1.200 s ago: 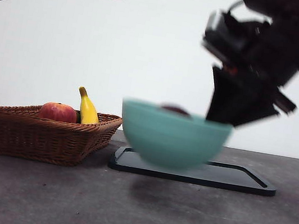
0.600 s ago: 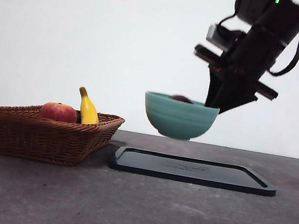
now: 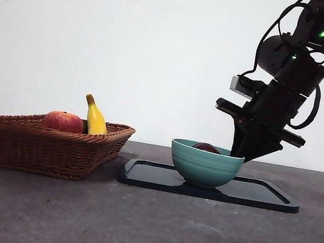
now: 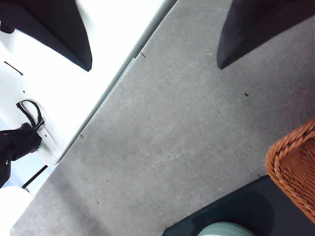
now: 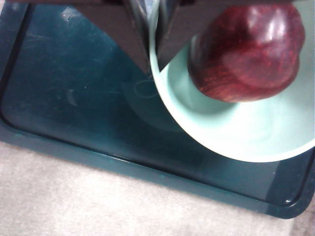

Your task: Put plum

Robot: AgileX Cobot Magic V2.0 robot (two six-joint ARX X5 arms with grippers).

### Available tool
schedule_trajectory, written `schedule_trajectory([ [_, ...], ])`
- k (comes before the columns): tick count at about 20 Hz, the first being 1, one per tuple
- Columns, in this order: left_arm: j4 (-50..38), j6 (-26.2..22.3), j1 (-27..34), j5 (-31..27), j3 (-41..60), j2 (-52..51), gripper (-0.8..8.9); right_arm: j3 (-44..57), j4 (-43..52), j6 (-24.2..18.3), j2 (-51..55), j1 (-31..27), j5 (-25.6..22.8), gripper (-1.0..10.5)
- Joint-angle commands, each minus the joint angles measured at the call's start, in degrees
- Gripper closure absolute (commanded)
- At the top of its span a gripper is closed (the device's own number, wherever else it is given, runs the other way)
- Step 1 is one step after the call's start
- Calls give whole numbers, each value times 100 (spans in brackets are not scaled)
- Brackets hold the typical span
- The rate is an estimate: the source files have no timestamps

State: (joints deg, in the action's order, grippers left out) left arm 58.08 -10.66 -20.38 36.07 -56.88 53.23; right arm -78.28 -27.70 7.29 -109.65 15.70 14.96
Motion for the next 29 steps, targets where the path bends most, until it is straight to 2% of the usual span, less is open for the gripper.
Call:
schedule_trajectory([
  [1,-44,-63,-26,42,-70,31,408,-136,15,-42,-125,28,17,936],
  [2,-44,-63,-26,42,-70,31,407,-136,-33,-31,-125,28,20,924],
  [4,-44,-63,-26,42,-70,31,408,-136,-44,66,-109,28,17,755],
  [5,-46,-63,-26,42,-70,31,408,-151,-59,105,-74,26,17,731],
  [8,-44,-63,-26,44,-70,31,408,-304,-205,101,245,26,-2,731],
  [11,-46,-63,-26,42,-70,31,408,-326,-363,90,1036,26,4,731],
  [18,-46,-61,-26,42,-70,31,408,-313,-1805,-330,3320,116,199,731],
  [22,-44,-61,-26,42,-70,31,408,-236,-2389,-363,4234,256,221,731],
  [25,-50,-66,-26,42,-70,31,408,168,-2479,-363,4946,476,212,731],
  [29,-66,-63,-26,42,-70,31,408,1231,-2455,-361,5818,721,214,731],
])
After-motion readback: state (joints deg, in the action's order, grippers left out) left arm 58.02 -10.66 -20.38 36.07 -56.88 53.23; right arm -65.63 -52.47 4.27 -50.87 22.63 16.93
